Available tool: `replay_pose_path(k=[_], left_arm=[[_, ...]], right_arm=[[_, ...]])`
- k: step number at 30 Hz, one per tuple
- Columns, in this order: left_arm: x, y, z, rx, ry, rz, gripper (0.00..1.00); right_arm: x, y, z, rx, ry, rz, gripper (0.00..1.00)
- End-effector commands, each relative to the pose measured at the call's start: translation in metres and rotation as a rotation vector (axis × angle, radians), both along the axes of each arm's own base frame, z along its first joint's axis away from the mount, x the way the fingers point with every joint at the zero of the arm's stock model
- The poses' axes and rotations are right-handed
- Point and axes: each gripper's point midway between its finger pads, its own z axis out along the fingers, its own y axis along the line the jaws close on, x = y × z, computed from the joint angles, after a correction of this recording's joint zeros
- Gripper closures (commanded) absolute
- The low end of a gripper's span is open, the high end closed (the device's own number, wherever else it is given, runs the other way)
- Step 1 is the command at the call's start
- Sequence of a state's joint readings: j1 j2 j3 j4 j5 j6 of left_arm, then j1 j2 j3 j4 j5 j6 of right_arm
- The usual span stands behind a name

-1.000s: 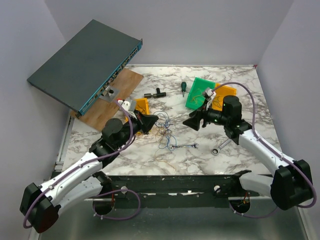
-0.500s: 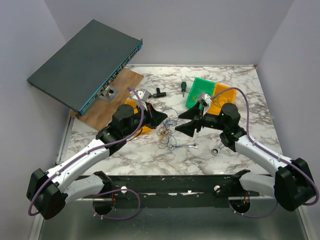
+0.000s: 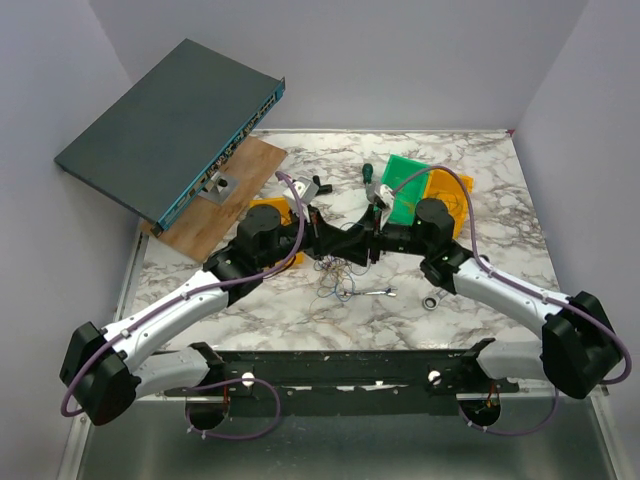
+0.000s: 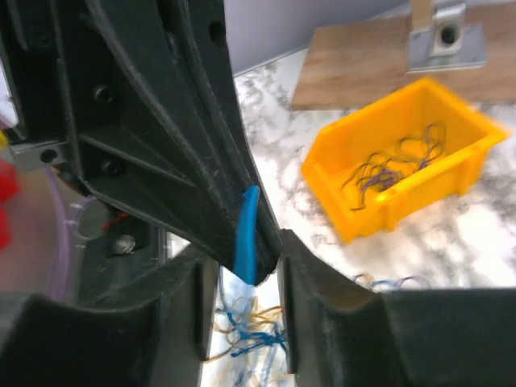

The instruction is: Untangle the cables

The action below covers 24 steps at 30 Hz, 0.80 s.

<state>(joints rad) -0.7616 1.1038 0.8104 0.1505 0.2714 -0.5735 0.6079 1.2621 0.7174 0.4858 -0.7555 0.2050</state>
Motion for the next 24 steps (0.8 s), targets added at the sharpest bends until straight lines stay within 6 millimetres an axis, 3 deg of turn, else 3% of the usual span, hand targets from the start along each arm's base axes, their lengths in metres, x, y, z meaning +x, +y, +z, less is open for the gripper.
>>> replay_pose_path(k=[1,2,3,4,6,7,9,12,16,21,24], left_arm=[[-0.010,-0.006,0.031,-0.062,-0.070,-0.063,1.00],[-0.010,-0.005,0.032,-0.062,-0.072,-0.059,1.00],[-0.010,-0.004,0.032,-0.062,-0.073,-0.051,0.91],[-0.009,-0.001,0.032,-0.061,-0.074,-0.034,0.77],[-0.008,0.006,0.029,-0.063,-0.069,0.005,0.38],[-0.008,0.011,0.027,-0.068,-0.073,0.026,0.25],[-0.013,0.018,0.025,-0.087,-0.095,0.032,0.14],[-0.021,0.027,0.019,-0.105,-0.125,0.032,0.07],[-0.029,0.038,-0.001,-0.113,-0.191,0.040,0.05],[-0.011,0.045,-0.039,-0.018,-0.216,0.116,0.11],[0.001,0.043,-0.047,0.051,-0.215,0.135,0.16]], right_arm=[[0.008,0.007,-0.002,-0.023,0.004,-0.020,0.77],[0.009,0.007,-0.001,-0.022,0.004,-0.025,0.91],[0.009,0.007,0.000,-0.020,0.003,-0.031,0.99],[0.010,0.005,0.002,-0.016,-0.003,-0.042,0.99],[0.012,0.002,0.005,-0.008,-0.007,-0.075,0.99],[0.014,0.000,0.005,-0.009,-0.005,-0.094,0.99],[0.016,-0.003,0.008,-0.010,-0.004,-0.124,0.99],[0.022,-0.009,0.016,0.001,0.002,-0.188,0.99],[0.026,-0.010,0.028,0.035,0.034,-0.224,0.99],[0.018,-0.003,0.045,0.068,0.086,-0.168,0.99],[0.013,-0.001,0.053,0.086,0.100,-0.141,0.99]])
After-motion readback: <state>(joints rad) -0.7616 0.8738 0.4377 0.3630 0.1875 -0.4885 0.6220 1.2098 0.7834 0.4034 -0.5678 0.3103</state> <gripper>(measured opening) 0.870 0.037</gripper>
